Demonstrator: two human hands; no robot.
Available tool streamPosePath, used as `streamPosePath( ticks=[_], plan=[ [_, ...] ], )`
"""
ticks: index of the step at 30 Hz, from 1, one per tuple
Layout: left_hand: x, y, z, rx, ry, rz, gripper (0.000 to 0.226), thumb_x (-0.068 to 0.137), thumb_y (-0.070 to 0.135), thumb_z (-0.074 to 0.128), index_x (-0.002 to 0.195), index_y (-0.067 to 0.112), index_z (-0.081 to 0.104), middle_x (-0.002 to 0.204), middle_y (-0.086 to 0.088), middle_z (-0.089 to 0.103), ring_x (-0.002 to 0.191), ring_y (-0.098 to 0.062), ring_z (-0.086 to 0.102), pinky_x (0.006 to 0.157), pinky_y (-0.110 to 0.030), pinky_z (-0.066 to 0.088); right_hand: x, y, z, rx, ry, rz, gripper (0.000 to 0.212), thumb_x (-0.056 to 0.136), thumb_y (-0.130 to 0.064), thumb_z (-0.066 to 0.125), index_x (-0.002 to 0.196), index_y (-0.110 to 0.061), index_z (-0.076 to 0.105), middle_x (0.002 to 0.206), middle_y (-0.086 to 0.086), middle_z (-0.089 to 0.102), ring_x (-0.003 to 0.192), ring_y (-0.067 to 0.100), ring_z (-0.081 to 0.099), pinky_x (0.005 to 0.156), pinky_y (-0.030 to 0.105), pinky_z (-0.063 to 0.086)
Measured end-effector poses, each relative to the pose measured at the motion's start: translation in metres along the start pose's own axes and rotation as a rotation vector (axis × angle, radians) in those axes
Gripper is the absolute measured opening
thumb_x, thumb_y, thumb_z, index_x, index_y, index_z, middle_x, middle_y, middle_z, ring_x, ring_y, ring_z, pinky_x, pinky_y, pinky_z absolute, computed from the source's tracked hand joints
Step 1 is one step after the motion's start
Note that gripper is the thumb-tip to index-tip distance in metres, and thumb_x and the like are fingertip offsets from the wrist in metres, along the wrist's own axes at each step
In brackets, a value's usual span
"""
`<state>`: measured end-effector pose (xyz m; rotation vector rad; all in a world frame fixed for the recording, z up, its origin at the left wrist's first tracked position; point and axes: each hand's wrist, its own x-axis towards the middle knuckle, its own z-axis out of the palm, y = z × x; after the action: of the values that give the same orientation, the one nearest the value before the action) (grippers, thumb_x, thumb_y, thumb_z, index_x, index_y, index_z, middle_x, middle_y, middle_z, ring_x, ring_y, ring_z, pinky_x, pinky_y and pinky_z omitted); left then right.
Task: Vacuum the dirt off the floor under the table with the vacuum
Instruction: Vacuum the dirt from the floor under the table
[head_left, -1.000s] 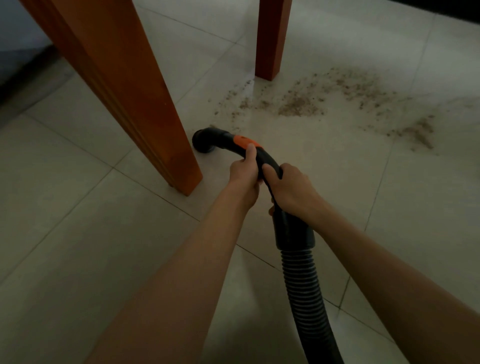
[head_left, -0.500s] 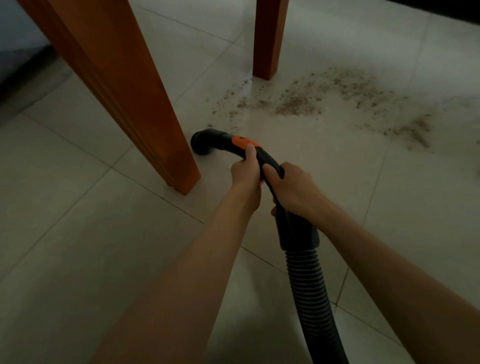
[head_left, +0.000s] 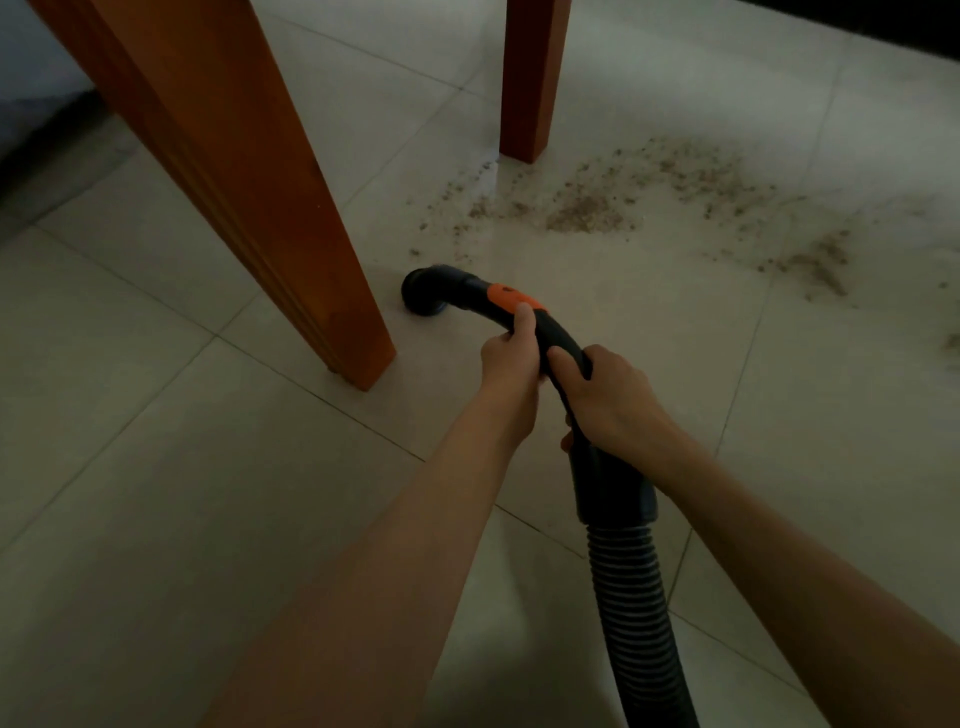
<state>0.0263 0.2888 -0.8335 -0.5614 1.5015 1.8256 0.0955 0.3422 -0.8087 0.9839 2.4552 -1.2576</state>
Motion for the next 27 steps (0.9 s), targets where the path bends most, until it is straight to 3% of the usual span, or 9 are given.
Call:
streamPosePath(
  ticks=[3, 6, 11, 17, 22, 27],
  plan=[
    [0.004, 0.0, 0.004, 0.023, -0.02, -0.004, 0.035, 0.098, 0.036, 0.043, 0.086, 0.004, 0.049, 0.081, -0.006, 0.057, 0.074, -0.018, 0.056, 0.086, -0.034, 0.047, 0.001, 0.002, 0.001, 0.001, 0.039, 0.001, 0.034, 0.1, -0.042, 0.038, 0.1, -0.009, 0.048, 0.082, 0.012, 0.062, 0.057, 0.023, 0.064, 0.045, 0.026, 0.047],
    [0.007, 0.001, 0.003, 0.006, -0.039, -0.023, 0.034, 0.098, 0.036, 0.044, 0.106, 0.003, 0.05, 0.084, -0.006, 0.057, 0.075, -0.017, 0.056, 0.088, -0.034, 0.047, 0.0, 0.003, 0.005, 0.0, 0.066, -0.001, 0.035, 0.1, -0.042, 0.038, 0.102, -0.008, 0.048, 0.078, 0.009, 0.06, 0.054, 0.021, 0.063, 0.045, 0.026, 0.048],
    [0.005, 0.002, -0.003, -0.078, -0.09, -0.069, 0.049, 0.098, 0.036, 0.045, 0.129, -0.002, 0.048, 0.117, -0.015, 0.06, 0.095, -0.024, 0.059, 0.078, -0.029, 0.049, -0.004, 0.003, 0.011, -0.013, 0.097, -0.004, 0.031, 0.099, -0.042, 0.038, 0.1, -0.012, 0.044, 0.073, 0.005, 0.056, 0.056, 0.021, 0.063, 0.048, 0.029, 0.051],
    [0.003, 0.012, 0.003, -0.032, -0.117, -0.12, 0.05, 0.097, 0.032, 0.047, 0.133, -0.003, 0.042, 0.125, -0.017, 0.056, 0.098, -0.025, 0.057, 0.071, -0.028, 0.049, -0.004, 0.007, 0.01, -0.078, 0.183, -0.008, 0.027, 0.1, -0.042, 0.037, 0.099, -0.016, 0.037, 0.07, 0.002, 0.051, 0.055, 0.018, 0.057, 0.046, 0.028, 0.044],
    [0.005, 0.016, 0.01, 0.136, -0.137, -0.108, 0.047, 0.096, 0.04, 0.047, 0.118, -0.002, 0.048, 0.088, -0.007, 0.056, 0.08, -0.02, 0.057, 0.072, -0.028, 0.048, -0.002, 0.011, 0.008, -0.063, 0.184, 0.011, 0.03, 0.099, -0.045, 0.036, 0.098, -0.016, 0.039, 0.074, 0.005, 0.056, 0.06, 0.024, 0.063, 0.058, 0.039, 0.056],
    [0.007, 0.018, 0.015, 0.163, -0.129, -0.116, 0.055, 0.096, 0.039, 0.047, 0.129, -0.005, 0.043, 0.118, -0.015, 0.057, 0.101, -0.028, 0.057, 0.079, -0.031, 0.047, 0.004, 0.013, 0.009, -0.054, 0.195, 0.036, 0.031, 0.099, -0.045, 0.035, 0.099, -0.015, 0.04, 0.075, 0.005, 0.055, 0.061, 0.024, 0.063, 0.05, 0.03, 0.048]
  ],
)
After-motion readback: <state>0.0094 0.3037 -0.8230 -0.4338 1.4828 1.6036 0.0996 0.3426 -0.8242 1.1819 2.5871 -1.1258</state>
